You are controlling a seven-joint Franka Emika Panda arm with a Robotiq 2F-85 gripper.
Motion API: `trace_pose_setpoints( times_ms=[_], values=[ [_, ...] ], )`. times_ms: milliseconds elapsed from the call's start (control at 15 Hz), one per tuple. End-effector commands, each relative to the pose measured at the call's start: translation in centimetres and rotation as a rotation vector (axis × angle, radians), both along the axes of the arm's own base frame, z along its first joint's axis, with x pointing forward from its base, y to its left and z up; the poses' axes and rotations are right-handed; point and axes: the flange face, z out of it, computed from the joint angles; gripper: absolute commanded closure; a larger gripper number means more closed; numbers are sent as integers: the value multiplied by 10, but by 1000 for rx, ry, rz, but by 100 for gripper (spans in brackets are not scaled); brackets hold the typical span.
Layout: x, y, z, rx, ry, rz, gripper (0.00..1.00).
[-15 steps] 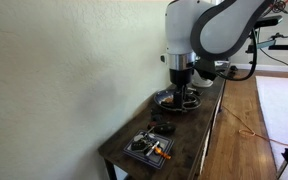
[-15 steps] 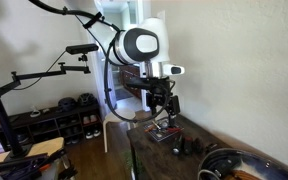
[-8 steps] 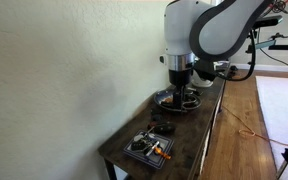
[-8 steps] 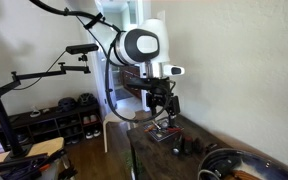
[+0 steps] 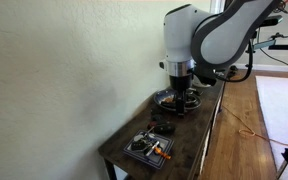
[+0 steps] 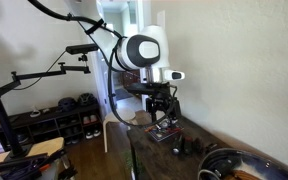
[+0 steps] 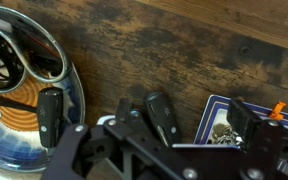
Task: Place the torch on the round tray
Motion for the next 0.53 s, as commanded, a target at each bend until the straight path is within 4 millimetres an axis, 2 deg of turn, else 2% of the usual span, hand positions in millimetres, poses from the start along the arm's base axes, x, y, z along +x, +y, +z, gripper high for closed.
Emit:
trace_pose_setpoints(
  times_ms=[0,467],
  values=[
    [6,-11,-13,-6,-26,50,0],
    [26,-11,-52,14,-29,153,0]
  ],
)
